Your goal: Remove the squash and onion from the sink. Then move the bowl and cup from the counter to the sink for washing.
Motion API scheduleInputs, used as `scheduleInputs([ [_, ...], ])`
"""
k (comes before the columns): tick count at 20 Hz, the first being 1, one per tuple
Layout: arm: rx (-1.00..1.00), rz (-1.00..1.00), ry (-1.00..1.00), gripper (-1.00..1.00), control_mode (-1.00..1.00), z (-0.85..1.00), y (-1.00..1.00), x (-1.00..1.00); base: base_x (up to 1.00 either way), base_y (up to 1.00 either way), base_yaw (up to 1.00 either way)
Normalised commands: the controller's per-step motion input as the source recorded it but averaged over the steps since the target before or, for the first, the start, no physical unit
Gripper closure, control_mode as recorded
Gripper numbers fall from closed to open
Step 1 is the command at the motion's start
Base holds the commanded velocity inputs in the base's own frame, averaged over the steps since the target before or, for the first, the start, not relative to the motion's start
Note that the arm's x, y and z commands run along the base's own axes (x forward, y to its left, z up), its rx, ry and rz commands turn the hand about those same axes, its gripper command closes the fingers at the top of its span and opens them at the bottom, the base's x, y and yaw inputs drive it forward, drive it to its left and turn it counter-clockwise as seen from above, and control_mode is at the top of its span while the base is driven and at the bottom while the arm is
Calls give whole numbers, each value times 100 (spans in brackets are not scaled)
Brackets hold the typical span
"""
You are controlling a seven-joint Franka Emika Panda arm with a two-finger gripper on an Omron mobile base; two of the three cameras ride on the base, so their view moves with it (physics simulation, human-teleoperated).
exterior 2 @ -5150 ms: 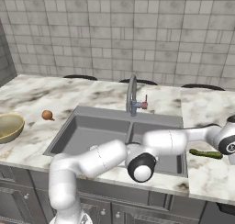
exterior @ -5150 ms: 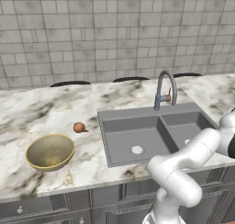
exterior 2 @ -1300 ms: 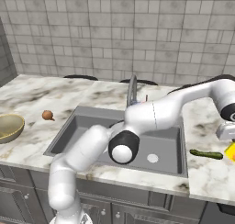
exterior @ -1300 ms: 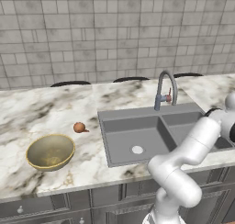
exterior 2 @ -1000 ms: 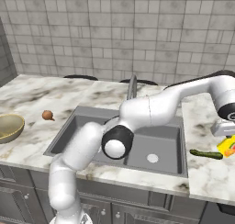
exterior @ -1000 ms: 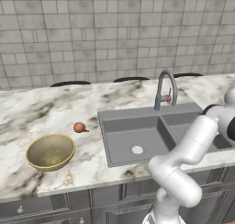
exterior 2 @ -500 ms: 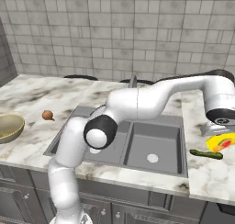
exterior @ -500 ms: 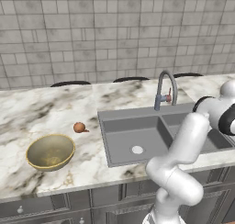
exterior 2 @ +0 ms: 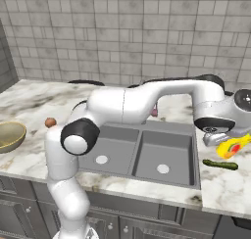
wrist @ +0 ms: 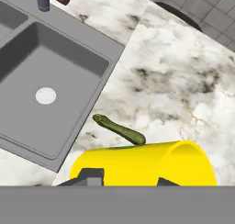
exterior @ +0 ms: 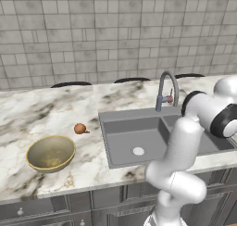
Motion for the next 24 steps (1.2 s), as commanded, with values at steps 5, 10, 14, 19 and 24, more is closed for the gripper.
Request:
scheduleInputs([
  [5, -24, 0, 5, 100, -100, 10, 40, -1, 0, 0, 0],
  [10, -13, 0, 23, 100, -100, 20, 30, 0, 0, 0, 0],
  [14, -9, 0, 27, 100, -100, 19, 36, 1, 0, 0, 0],
  [19, -5, 0, 26, 100, -100, 28, 32, 3, 0, 0, 0],
  [24, 0, 0, 20, 100, -100, 36, 23, 0, 0, 0, 0],
])
